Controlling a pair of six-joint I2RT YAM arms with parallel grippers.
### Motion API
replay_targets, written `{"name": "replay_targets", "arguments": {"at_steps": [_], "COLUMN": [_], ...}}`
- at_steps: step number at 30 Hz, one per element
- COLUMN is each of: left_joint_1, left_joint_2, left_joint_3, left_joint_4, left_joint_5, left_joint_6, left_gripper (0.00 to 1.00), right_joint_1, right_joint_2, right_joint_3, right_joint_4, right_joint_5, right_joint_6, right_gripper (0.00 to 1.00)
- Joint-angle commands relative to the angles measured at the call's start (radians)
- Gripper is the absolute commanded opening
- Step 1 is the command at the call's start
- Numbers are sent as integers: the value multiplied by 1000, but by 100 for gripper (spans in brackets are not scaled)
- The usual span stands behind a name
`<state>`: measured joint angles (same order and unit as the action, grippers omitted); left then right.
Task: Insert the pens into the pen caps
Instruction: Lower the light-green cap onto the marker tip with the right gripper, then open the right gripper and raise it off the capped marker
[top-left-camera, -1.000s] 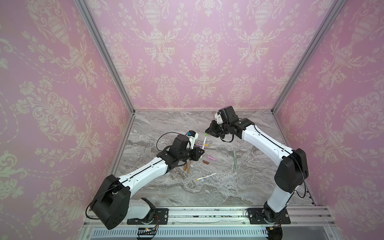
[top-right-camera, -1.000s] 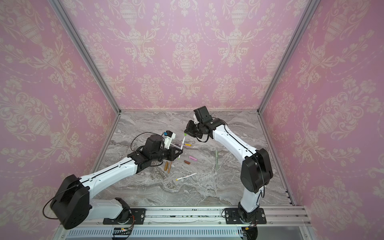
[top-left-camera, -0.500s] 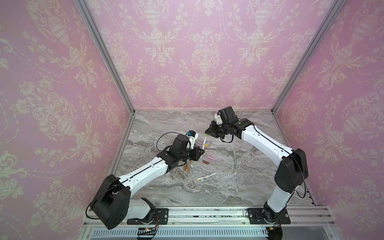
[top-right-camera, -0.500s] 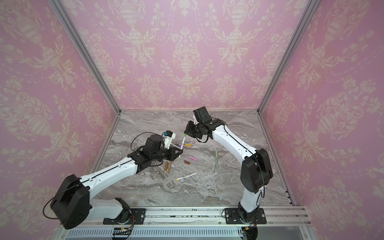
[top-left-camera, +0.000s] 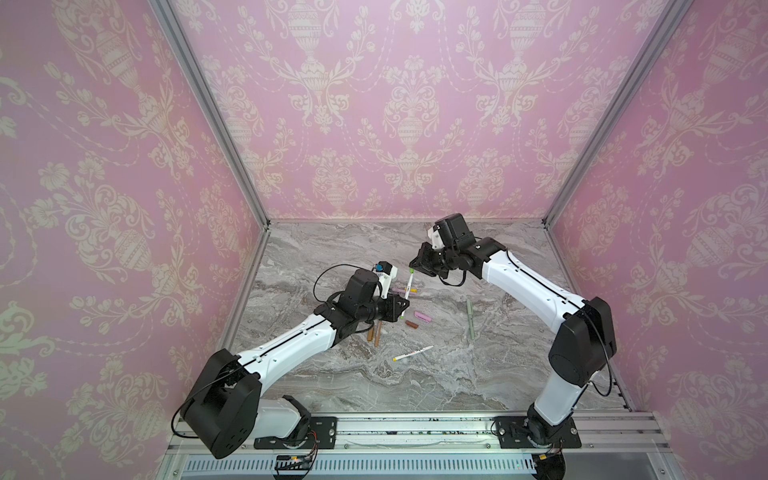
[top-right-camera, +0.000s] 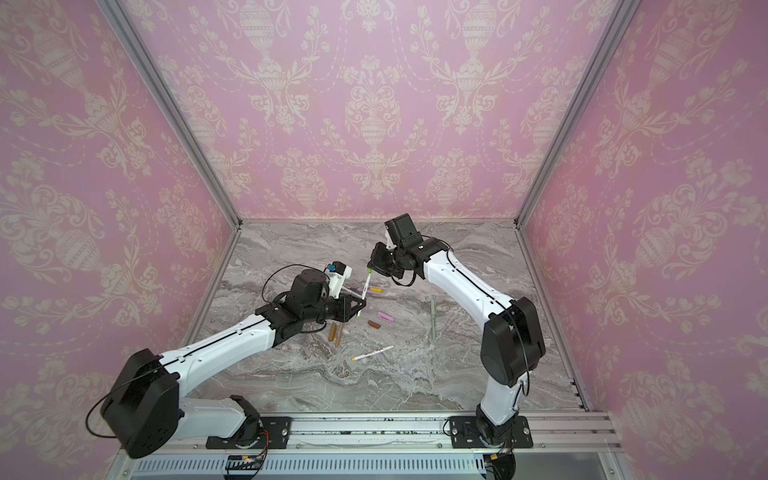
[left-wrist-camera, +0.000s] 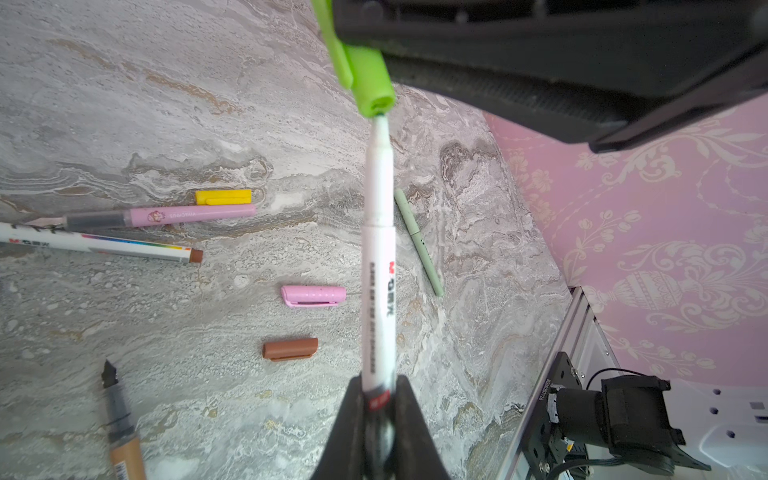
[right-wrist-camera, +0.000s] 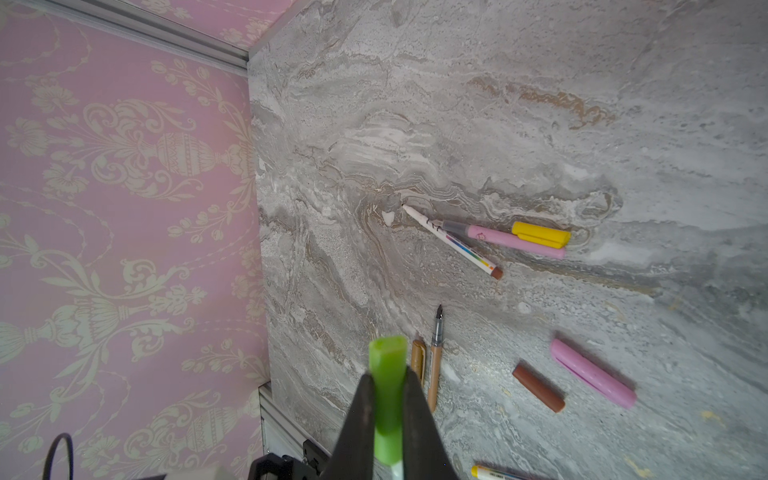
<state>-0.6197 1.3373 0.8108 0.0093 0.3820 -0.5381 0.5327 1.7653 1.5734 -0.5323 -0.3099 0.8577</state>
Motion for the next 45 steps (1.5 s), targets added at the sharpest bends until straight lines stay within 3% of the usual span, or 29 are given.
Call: {"name": "replay_targets", "arguments": {"at_steps": [1,20,35,45], "left_joint_1": [-7,-7,-7,-7], "left_joint_2": [-1,-3,9,37], "left_joint_3": [24,11,34,116], "left_joint_4": [21,43,142,124], "left_joint_5": [-17,-36,-63,-53], "left_joint_6": [-12,-35,-125,-45], "left_gripper": [0,0,0,0], "right_joint_1": [15,30,72,103], "right_joint_2": [-10,-60,-137,-148], "right_joint_3": [-21,-18,-103,-142], "right_joint_4": [-25,-46,-24,-32], "right_joint_5": [20,43,55,-10], "right_joint_6": [-35,-56,-35,-60], "right_gripper": [0,0,0,0]}}
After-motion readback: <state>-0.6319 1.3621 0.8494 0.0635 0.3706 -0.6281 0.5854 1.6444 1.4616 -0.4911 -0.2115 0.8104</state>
